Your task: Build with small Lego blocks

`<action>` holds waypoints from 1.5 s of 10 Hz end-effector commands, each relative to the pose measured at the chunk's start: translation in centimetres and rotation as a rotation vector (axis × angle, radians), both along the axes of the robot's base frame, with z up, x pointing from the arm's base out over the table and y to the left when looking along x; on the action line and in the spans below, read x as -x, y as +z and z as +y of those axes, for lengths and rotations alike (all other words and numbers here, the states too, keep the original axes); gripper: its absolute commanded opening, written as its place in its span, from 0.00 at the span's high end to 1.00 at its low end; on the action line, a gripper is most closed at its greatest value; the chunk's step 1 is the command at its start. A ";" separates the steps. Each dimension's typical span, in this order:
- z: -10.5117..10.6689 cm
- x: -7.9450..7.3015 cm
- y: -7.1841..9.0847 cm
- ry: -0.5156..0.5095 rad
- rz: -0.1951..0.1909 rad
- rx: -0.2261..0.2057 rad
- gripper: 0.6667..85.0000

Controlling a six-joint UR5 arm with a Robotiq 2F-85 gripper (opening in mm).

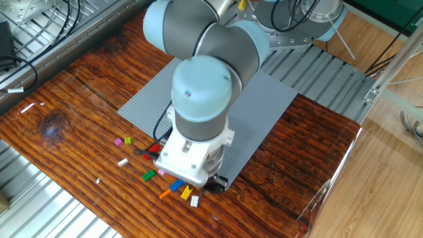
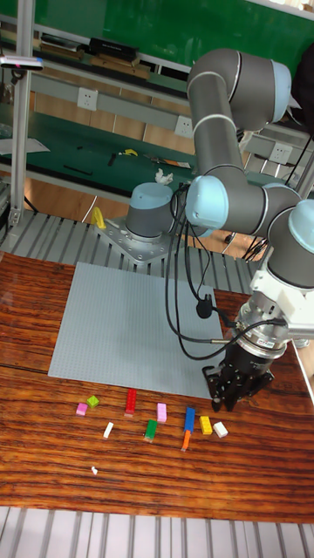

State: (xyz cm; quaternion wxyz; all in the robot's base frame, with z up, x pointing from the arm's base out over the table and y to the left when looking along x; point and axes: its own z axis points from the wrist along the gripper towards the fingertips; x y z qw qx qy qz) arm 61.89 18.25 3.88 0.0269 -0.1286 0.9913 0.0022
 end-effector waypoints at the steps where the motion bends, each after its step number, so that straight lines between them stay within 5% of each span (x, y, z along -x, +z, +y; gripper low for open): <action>1: 2.0 -1.9 -2.3 0.013 -0.009 -0.047 0.62; 4: 3.3 -1.8 -2.9 0.005 -0.009 -0.064 0.62; 10: 1.9 -2.5 -1.6 0.031 -0.019 -0.049 0.62; 15: 2.0 -3.1 -3.1 0.027 0.009 -0.034 0.62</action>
